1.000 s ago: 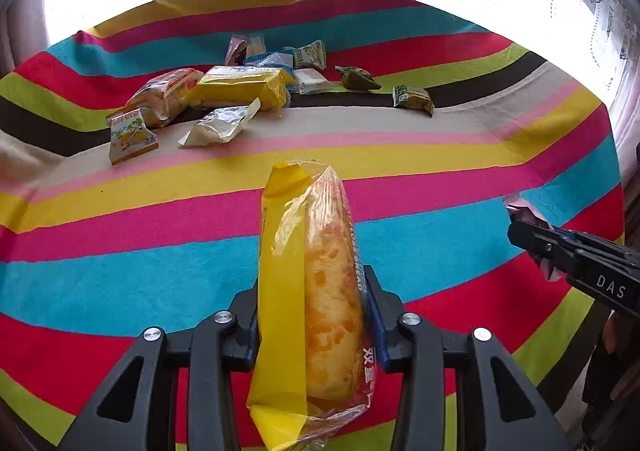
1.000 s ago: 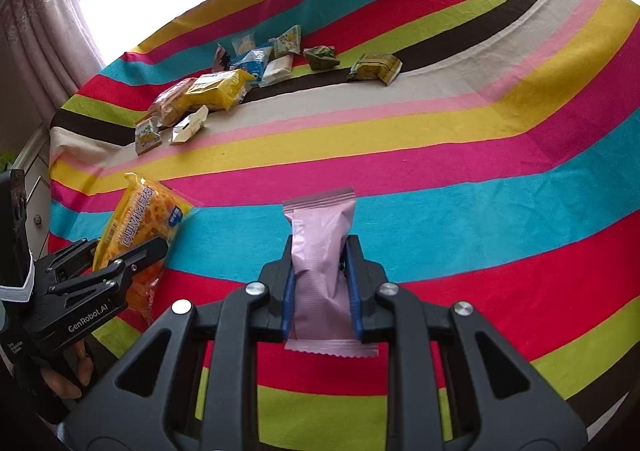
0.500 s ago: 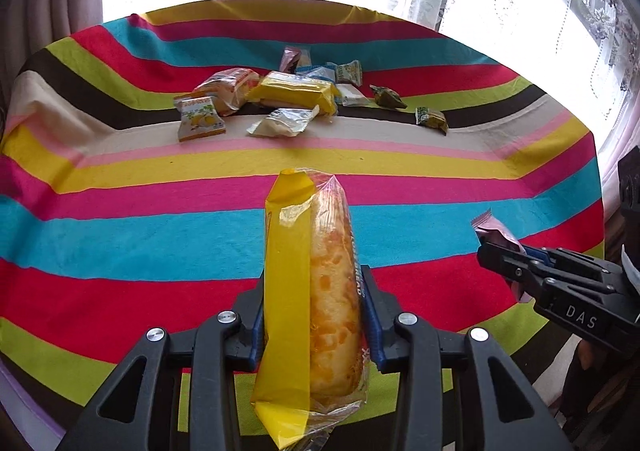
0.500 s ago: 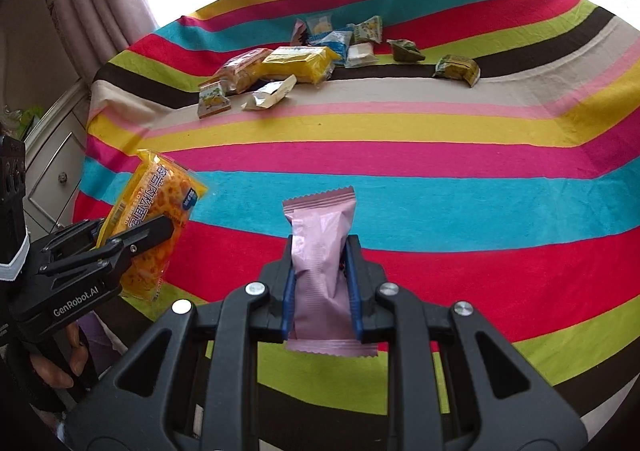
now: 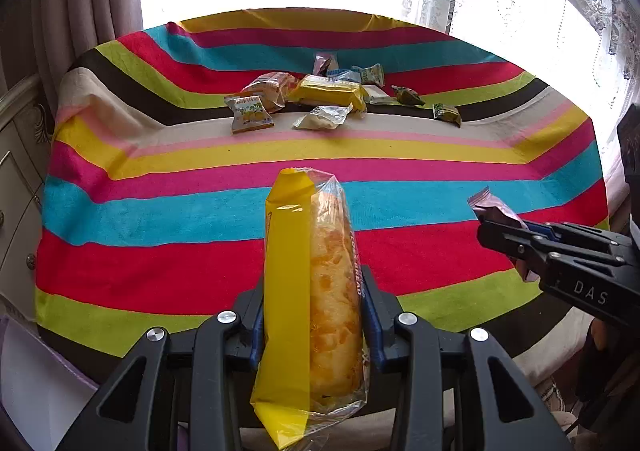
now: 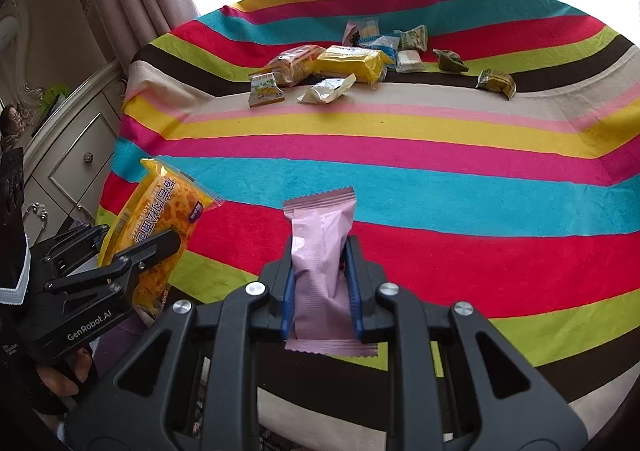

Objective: Organize snacks
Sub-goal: 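Carry the bread roll and pink candy to the white box and release both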

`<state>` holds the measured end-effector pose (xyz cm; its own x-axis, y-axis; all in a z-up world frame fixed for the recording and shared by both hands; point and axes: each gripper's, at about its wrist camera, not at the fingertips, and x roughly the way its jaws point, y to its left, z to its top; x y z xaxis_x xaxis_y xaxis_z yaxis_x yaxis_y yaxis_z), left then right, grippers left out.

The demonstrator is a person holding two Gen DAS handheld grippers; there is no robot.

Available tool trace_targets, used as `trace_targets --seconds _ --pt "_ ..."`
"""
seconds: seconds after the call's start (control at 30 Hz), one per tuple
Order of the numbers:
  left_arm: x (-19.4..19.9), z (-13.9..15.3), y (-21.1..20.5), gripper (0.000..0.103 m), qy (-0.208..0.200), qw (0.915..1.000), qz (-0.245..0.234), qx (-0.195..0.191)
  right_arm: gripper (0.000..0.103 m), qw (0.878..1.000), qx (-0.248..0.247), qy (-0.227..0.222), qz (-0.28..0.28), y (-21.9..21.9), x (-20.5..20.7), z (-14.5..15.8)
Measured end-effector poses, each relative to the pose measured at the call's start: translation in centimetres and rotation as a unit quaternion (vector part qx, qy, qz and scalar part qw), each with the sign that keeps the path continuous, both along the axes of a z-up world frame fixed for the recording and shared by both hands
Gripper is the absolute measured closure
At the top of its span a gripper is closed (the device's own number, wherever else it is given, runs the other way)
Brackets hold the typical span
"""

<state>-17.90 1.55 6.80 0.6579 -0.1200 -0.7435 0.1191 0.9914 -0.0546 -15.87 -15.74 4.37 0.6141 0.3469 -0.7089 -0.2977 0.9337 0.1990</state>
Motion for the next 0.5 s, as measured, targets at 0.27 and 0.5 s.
trace_targets --seconds 0.27,0.5 --pt "-2.9 1.2 1.7 0.063 -0.017 0.9996 0.008 0.022 0.078 0.999 -0.002 -0.013 0.031 2.4 -1.4 1.0" --pt "-5.4 1.4 4.1 0.063 -0.018 0.9990 0.026 0.032 0.078 0.997 -0.007 -0.023 0.080 5.9 -2.8 1.8"
